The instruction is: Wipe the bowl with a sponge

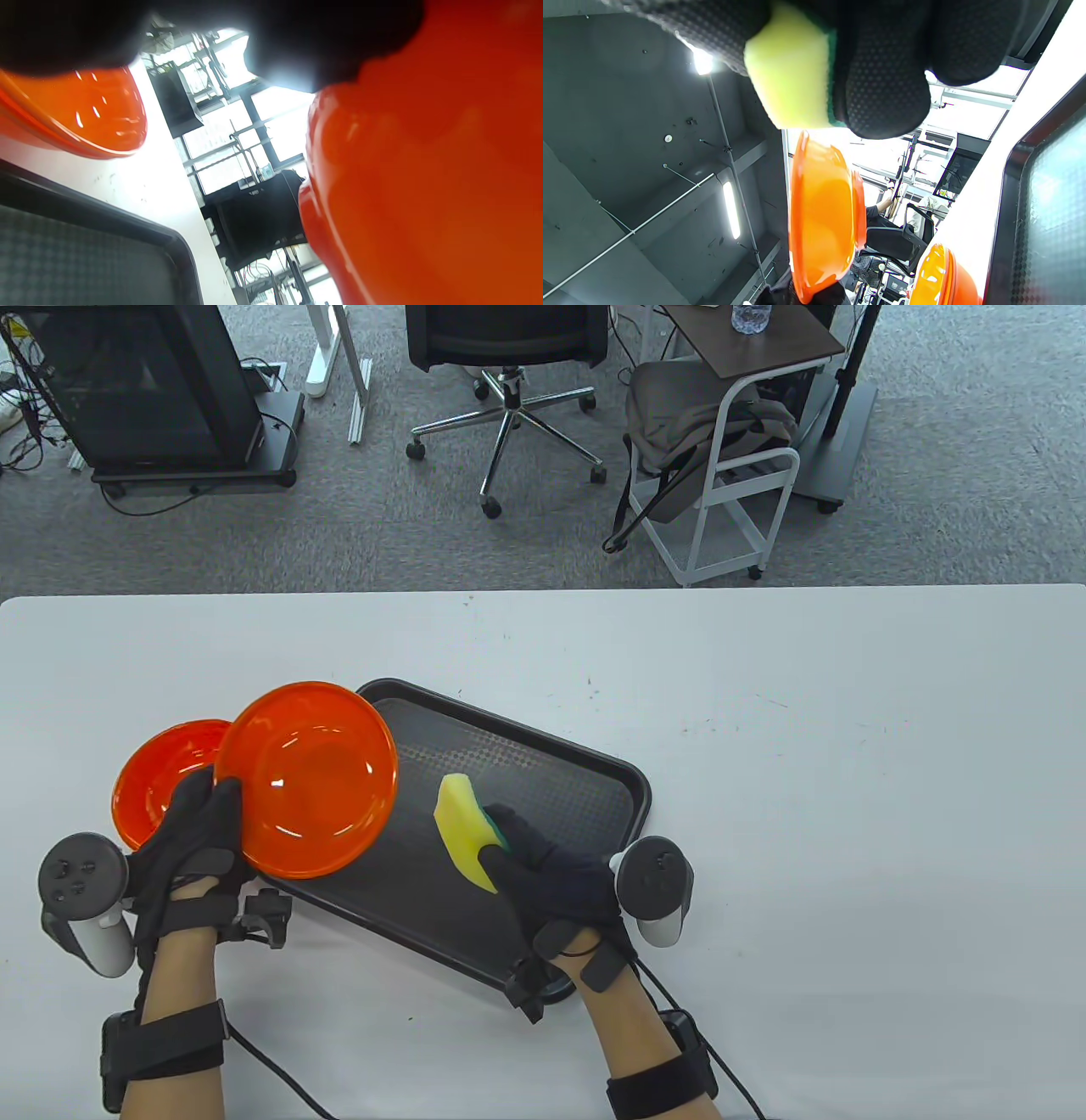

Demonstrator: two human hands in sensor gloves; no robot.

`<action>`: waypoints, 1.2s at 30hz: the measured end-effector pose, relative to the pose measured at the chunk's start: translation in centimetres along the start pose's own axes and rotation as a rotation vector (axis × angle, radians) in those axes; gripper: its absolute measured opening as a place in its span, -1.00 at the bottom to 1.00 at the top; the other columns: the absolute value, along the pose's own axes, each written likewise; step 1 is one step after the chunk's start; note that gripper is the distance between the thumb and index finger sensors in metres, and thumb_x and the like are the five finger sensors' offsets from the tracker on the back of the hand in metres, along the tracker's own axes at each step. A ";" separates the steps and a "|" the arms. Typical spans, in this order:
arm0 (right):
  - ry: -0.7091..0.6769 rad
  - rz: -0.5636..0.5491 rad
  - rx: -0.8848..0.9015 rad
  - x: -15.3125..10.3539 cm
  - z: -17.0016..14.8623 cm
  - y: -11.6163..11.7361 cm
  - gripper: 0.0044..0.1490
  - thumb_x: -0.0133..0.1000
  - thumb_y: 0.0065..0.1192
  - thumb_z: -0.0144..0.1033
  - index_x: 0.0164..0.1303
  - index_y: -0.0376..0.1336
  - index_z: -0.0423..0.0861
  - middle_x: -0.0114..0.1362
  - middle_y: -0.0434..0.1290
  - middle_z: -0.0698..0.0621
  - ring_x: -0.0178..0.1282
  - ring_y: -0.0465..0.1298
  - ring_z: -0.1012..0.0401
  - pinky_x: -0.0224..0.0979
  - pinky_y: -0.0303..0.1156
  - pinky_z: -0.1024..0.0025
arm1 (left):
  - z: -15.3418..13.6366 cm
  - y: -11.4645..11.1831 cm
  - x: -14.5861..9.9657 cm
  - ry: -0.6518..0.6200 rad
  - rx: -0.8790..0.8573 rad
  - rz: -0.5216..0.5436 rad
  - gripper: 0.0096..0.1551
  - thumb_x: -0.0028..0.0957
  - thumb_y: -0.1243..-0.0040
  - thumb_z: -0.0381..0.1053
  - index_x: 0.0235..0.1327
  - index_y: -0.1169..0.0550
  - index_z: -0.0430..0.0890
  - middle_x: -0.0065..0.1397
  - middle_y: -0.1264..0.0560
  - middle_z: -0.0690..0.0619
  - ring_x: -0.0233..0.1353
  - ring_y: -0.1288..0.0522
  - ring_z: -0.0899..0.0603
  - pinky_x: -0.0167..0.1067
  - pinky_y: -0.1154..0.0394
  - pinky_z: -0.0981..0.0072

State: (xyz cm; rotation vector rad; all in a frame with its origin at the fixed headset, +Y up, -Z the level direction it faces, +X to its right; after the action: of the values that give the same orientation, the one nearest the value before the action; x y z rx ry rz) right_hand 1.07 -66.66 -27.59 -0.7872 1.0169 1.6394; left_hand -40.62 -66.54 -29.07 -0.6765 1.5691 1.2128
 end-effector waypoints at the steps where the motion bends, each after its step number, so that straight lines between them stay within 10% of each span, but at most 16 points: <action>1: -0.001 -0.007 0.005 0.0 0.0 -0.2 -0.35 0.24 0.24 -0.18 0.34 0.13 -0.33 0.23 0.54 -0.34 0.02 0.65 -0.06 0.17 0.45 -0.16 | -0.5 0.6 0.1 0.020 -0.007 0.031 -0.41 0.11 -0.26 0.20 0.26 -0.53 -0.13 -0.51 -0.67 0.06 -0.74 -0.59 0.10 -0.57 -0.68 0.22; 14: -0.004 -0.085 0.058 -0.1 0.0 -2.3 -0.35 0.25 0.23 -0.18 0.34 0.13 -0.33 0.24 0.53 -0.33 0.02 0.65 -0.06 0.18 0.45 -0.16 | -5.9 6.2 -0.1 0.230 -0.190 0.342 -0.35 0.14 -0.19 0.18 0.37 -0.39 -0.14 -0.38 -0.66 0.01 -0.63 -0.61 0.06 -0.44 -0.67 0.17; 36: 0.018 -0.108 0.099 -0.2 -0.2 -3.0 -0.35 0.25 0.23 -0.18 0.34 0.12 -0.33 0.24 0.53 -0.33 0.03 0.64 -0.06 0.18 0.45 -0.16 | -12.0 3.2 -0.5 0.478 -0.135 0.313 -0.22 0.14 -0.10 0.10 0.43 -0.13 -0.27 -0.12 -0.58 -0.11 -0.37 -0.67 -0.02 -0.22 -0.65 0.06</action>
State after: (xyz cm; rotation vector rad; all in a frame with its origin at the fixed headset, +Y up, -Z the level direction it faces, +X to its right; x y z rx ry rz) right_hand 4.00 -66.51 -28.24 -0.7778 1.0420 1.4809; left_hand -47.62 -76.68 -27.40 -0.8785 2.0594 1.4705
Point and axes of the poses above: the tracker on the back of each hand, its own z axis roughly to the thumb side, its own x axis roughly from the wrist to the fingertips, y = z × x, the point moved 3 cm from there along x, roughly from the wrist to the fingertips
